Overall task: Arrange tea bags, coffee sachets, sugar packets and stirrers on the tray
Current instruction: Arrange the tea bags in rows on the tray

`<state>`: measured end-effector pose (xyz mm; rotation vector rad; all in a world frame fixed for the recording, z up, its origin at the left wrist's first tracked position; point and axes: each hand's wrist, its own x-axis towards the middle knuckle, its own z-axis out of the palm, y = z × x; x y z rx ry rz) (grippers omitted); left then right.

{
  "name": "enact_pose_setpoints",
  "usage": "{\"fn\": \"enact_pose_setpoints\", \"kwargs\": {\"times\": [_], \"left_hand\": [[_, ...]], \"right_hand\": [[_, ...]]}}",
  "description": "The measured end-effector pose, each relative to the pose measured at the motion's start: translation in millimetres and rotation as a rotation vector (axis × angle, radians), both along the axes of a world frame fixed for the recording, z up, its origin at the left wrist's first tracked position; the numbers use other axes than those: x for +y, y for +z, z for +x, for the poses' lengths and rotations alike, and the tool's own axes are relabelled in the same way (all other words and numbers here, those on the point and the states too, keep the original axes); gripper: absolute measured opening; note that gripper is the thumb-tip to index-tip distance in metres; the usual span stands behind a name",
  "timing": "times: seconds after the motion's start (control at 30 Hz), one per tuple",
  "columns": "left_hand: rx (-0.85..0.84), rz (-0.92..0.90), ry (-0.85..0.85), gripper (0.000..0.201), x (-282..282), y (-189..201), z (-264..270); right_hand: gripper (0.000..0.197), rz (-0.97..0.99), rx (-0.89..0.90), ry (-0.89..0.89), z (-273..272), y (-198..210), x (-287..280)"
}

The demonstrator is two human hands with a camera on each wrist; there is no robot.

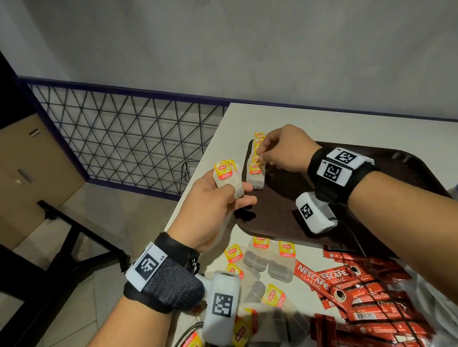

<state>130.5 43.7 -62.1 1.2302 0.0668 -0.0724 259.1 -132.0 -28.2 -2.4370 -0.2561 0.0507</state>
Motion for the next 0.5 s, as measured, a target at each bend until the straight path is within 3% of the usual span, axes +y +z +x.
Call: {"fn": "enact_pose_setpoints", "kwargs": {"times": [0.2,0.5], "left_hand": [[-0.027,-0.032,-0.104,0.040,-4,4,-6],[-0.045,0.039,-0.296,0.036,-6,5,-13]], "right_hand": [[0.010,0.344,0.005,0.161,-61,19,-9],[0.019,0.451,-0.025,0.158,-109,25,-33]]}}
